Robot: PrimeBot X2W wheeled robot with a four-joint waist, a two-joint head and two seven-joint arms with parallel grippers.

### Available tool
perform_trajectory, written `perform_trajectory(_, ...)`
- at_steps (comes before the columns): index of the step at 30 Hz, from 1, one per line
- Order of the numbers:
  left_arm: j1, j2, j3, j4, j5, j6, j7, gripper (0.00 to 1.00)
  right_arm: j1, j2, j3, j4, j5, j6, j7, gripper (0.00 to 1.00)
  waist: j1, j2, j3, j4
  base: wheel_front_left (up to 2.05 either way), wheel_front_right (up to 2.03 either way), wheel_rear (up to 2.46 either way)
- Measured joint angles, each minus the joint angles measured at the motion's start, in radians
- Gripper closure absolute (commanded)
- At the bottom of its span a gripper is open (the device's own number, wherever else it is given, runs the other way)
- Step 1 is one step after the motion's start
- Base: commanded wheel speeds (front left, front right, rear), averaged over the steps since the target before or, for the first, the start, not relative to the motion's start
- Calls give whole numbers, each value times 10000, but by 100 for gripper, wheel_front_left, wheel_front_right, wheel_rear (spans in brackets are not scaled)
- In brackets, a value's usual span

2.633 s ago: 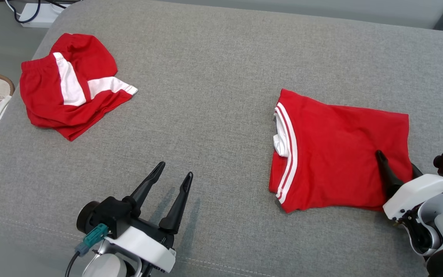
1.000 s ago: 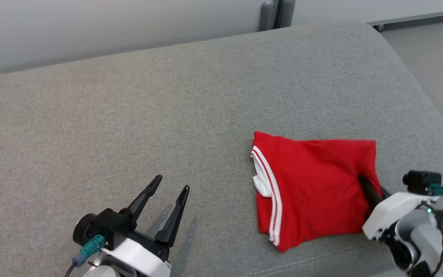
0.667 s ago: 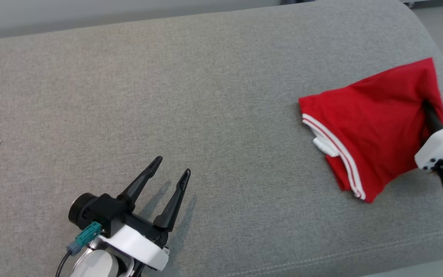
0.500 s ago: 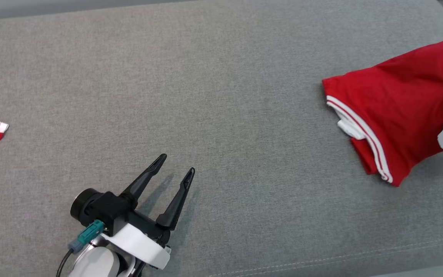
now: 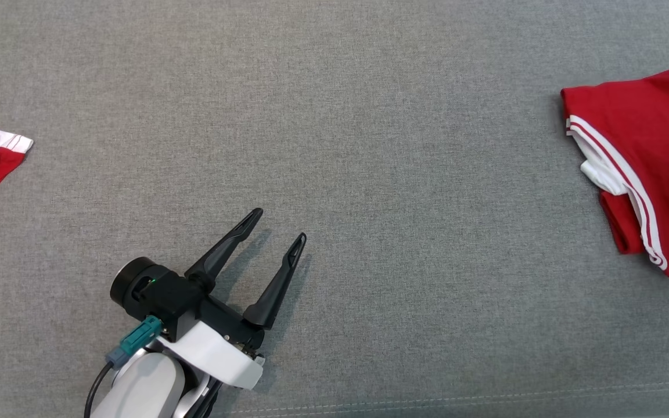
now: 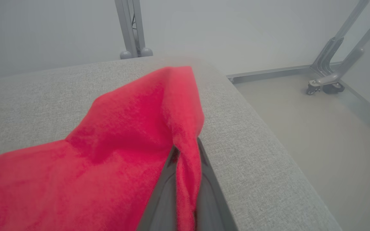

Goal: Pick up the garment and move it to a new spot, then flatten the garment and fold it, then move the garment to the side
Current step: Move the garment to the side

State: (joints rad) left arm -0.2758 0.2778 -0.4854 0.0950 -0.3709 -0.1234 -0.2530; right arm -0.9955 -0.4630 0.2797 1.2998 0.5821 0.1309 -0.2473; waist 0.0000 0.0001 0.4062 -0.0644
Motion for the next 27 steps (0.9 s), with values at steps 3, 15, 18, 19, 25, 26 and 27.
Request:
perform_trajectory(3,-1,0,-40,-27,13,0,0,0,7,-192,-460,29,-301,2,0,100,0,0,7,2,0,0,0)
perform_trajectory(15,-8,-8,-142,-35,12,-2,0,0,209,-441,-2017,54,-1687,0,0,0,-1,0,-138,37,0,0,0)
perform_trajectory(18,-8,-27,-140,23,0,0,0,0,212,-500,-2514,-253,-2253,0,-4,0,0,0,-209,49,0,0,0)
perform_trajectory(19,-8,-58,-146,67,-2,0,0,0,213,-508,-2740,-456,-2431,0,-6,0,0,0,-264,56,0,0,0)
perform_trajectory(25,23,-244,-117,221,-4,-2,0,0,924,-148,-3860,-2318,-3484,0,-13,0,0,0,-817,55,0,0,0)
perform_trajectory(26,38,-309,-98,249,-4,-2,0,0,1183,21,-3988,-2673,-3605,0,-13,0,-1,0,-941,50,0,0,0)
perform_trajectory(27,62,-366,-73,282,-4,-2,0,0,1455,190,-4029,-3032,-3728,0,-12,0,-1,0,-1067,46,0,0,0)
